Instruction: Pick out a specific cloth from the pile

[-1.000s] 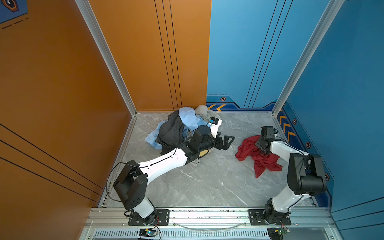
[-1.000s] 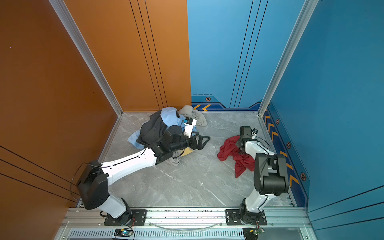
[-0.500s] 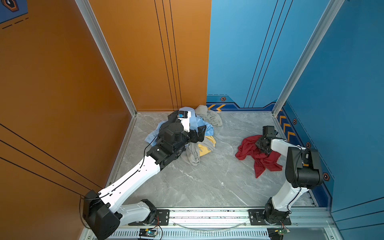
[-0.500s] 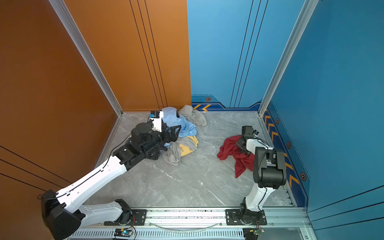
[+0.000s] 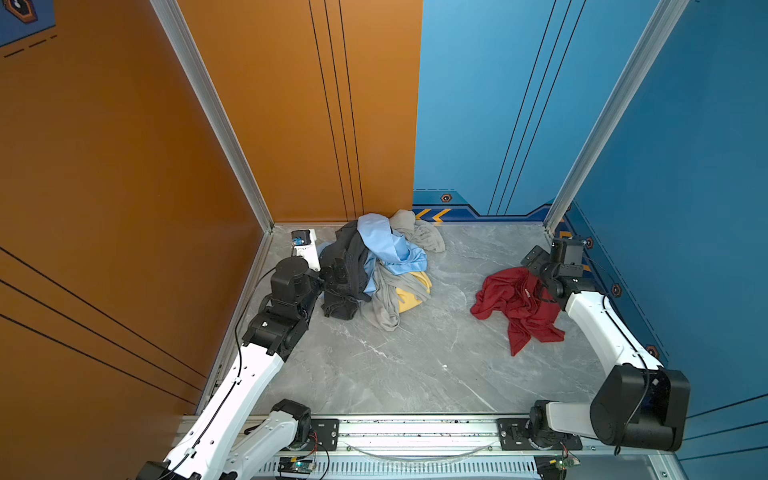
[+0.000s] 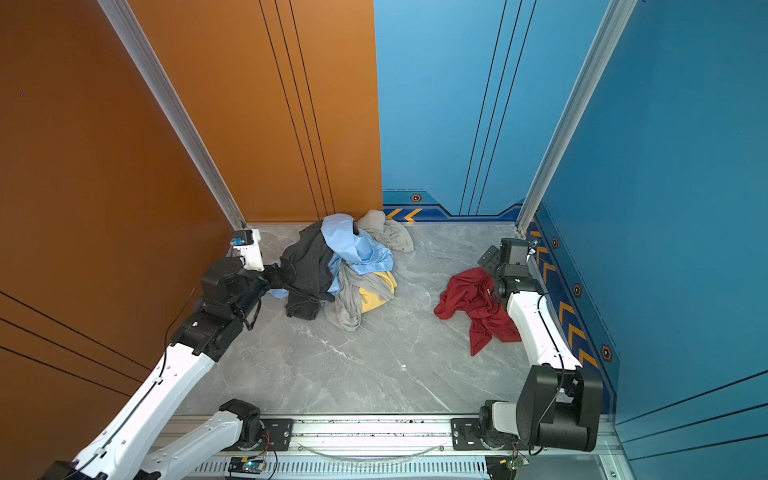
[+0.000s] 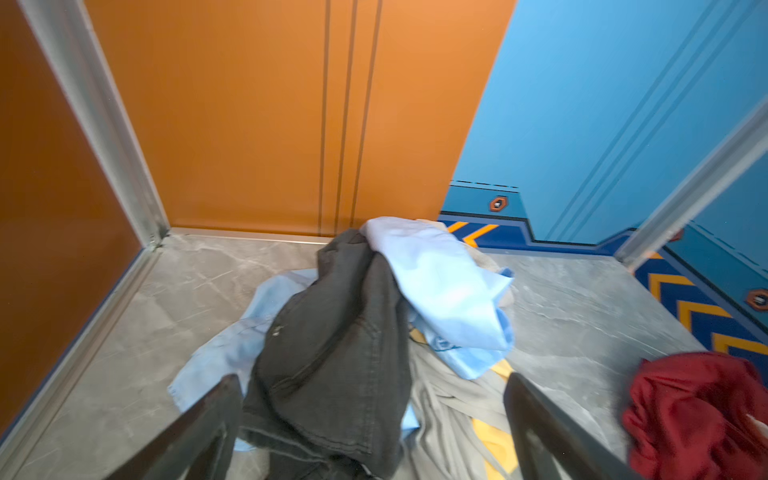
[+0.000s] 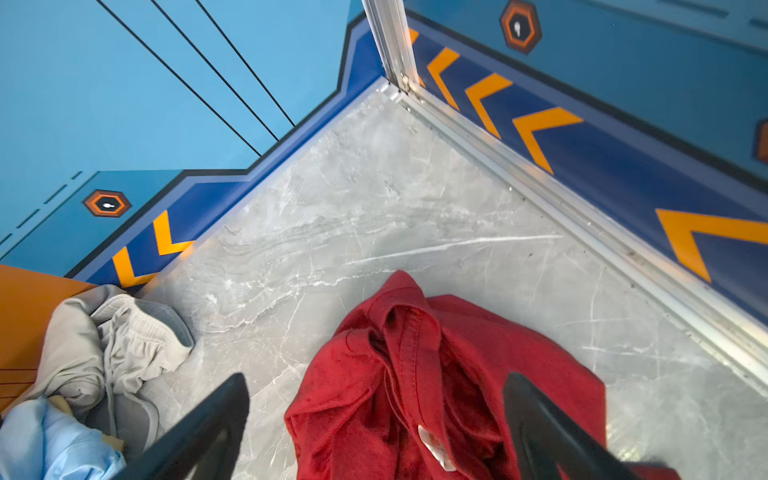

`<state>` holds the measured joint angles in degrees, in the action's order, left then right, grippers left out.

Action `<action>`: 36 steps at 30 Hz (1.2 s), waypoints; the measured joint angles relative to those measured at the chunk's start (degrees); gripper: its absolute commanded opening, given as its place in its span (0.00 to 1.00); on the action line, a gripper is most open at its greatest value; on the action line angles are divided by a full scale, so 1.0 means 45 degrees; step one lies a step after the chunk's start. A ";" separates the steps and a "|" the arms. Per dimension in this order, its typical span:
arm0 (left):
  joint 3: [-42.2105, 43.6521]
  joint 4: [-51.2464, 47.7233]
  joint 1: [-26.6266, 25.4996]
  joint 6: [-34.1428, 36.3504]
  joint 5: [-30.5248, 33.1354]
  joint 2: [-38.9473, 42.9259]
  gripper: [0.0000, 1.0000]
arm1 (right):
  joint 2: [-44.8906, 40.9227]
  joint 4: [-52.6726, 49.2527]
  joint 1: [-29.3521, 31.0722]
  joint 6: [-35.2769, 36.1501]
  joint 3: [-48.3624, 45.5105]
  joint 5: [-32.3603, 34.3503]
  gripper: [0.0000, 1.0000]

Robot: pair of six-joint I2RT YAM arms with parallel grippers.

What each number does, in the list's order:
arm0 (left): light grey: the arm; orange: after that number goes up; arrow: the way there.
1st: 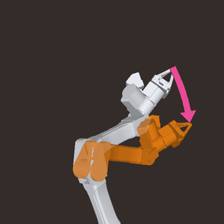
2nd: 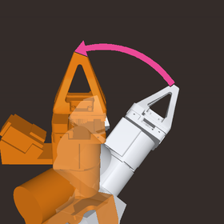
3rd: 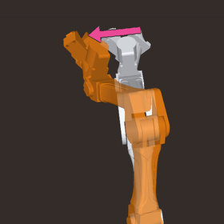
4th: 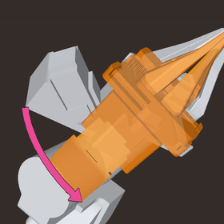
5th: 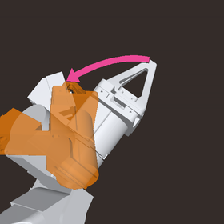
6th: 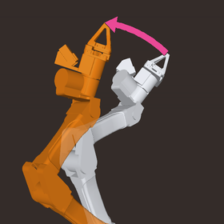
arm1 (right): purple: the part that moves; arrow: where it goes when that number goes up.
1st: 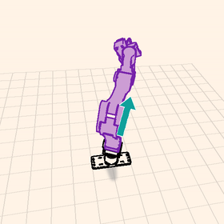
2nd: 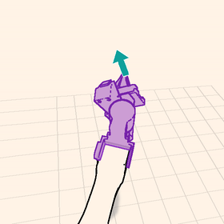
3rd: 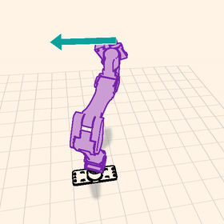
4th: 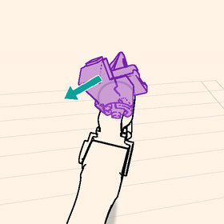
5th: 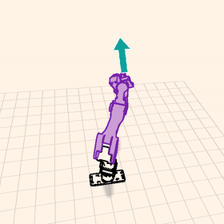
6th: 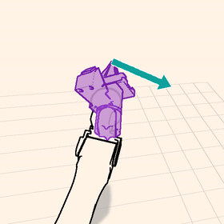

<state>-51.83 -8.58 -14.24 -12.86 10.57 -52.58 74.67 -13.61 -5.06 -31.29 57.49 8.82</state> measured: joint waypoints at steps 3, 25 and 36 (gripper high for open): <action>0.1010 0.0549 0.1433 0.0005 0.0034 -0.0180 0.98 | -0.0695 0.0627 0.0180 0.0772 -0.0646 -0.0053 1.00; 0.5144 0.7495 0.3478 0.1953 -0.0500 -0.5586 0.98 | 0.2327 1.1803 0.1855 0.5746 -0.7592 0.0767 1.00; 0.7062 1.2813 0.3152 0.2234 -0.0661 -0.8126 0.98 | 0.2958 1.4090 0.1671 0.6008 -0.7941 0.0369 1.00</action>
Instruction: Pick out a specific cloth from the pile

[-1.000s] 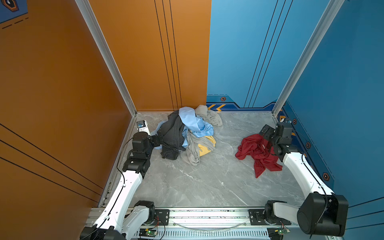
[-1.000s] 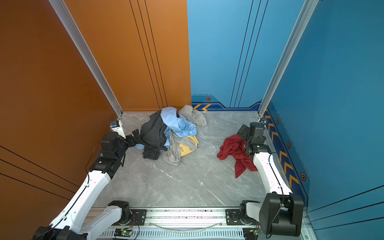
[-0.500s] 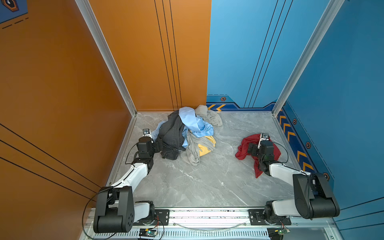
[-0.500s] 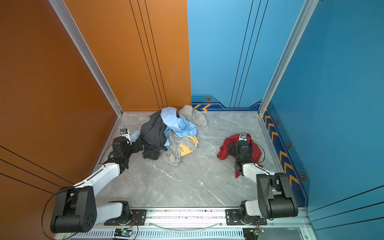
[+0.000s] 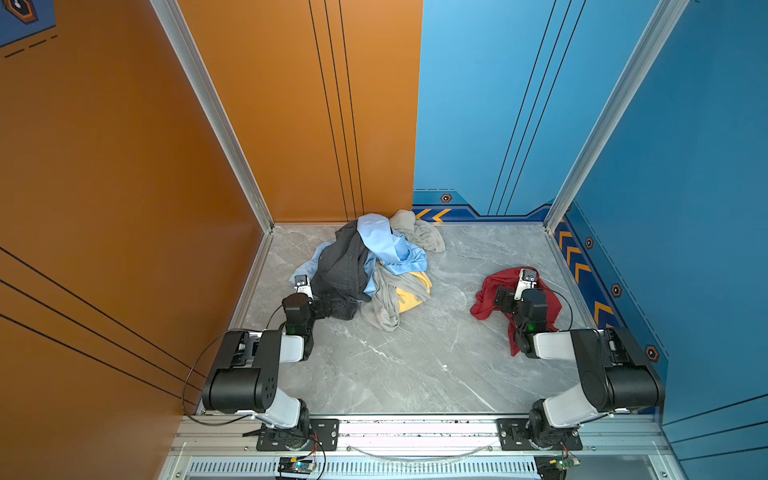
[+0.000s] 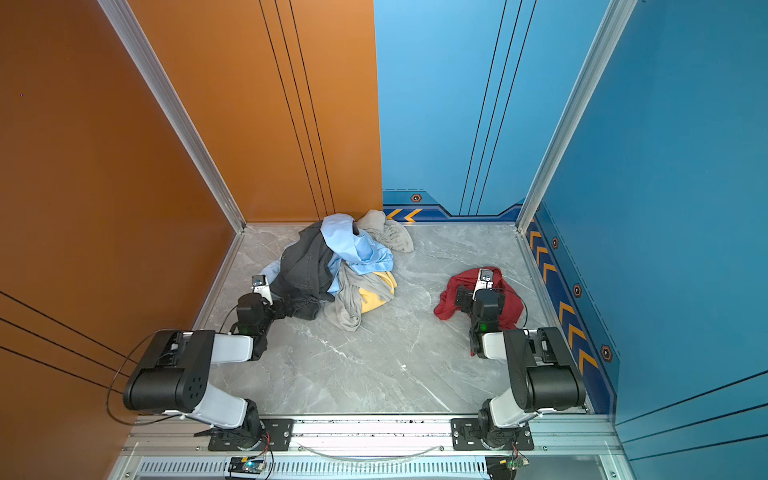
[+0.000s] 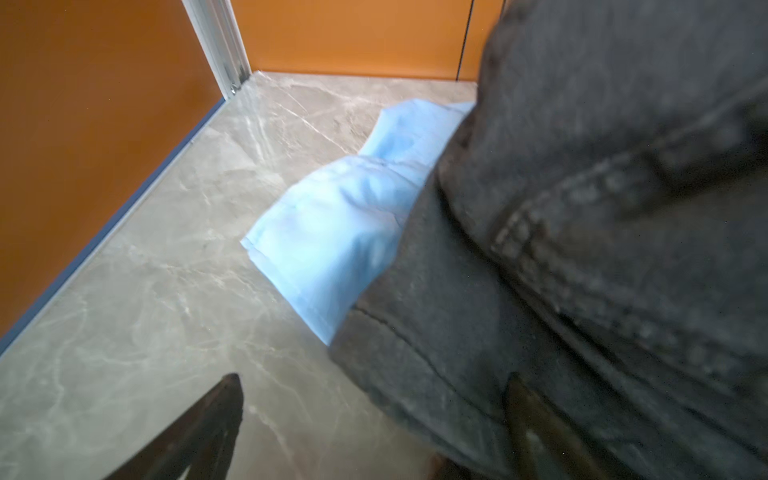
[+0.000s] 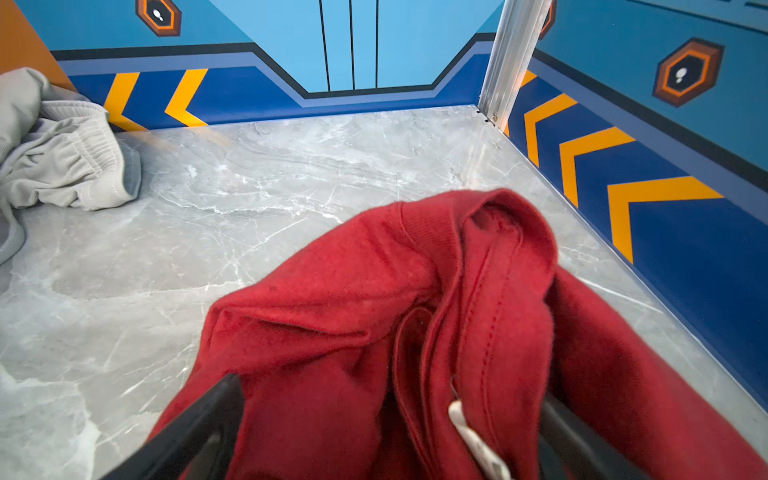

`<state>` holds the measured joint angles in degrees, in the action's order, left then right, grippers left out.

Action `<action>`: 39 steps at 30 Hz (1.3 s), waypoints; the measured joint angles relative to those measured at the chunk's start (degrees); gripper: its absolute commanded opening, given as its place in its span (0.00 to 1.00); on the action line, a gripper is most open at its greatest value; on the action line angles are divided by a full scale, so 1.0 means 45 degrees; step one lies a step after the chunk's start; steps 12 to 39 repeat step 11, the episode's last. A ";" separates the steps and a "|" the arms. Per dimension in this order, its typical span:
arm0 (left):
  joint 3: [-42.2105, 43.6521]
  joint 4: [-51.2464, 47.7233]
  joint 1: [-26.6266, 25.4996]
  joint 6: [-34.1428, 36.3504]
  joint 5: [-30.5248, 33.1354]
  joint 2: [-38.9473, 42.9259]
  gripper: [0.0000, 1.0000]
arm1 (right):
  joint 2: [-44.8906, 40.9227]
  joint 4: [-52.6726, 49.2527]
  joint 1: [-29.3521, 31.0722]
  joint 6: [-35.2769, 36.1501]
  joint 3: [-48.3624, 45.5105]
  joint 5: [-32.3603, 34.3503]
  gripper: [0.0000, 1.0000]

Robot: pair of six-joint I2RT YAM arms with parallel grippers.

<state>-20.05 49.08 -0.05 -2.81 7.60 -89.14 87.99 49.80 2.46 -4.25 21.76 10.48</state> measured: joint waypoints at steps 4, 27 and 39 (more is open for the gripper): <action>-0.0078 0.0350 -0.0423 0.0155 0.0520 -0.0063 0.98 | 0.0000 0.0194 0.0000 0.0000 -0.0010 -0.0049 1.00; -0.0155 0.0806 -0.0447 0.0345 0.0903 -0.0063 0.98 | 0.0000 0.0282 -0.0180 0.0005 -0.0010 -0.0631 1.00; -0.0155 0.0806 -0.0447 0.0345 0.0903 -0.0063 0.98 | 0.0000 0.0282 -0.0180 0.0005 -0.0010 -0.0631 1.00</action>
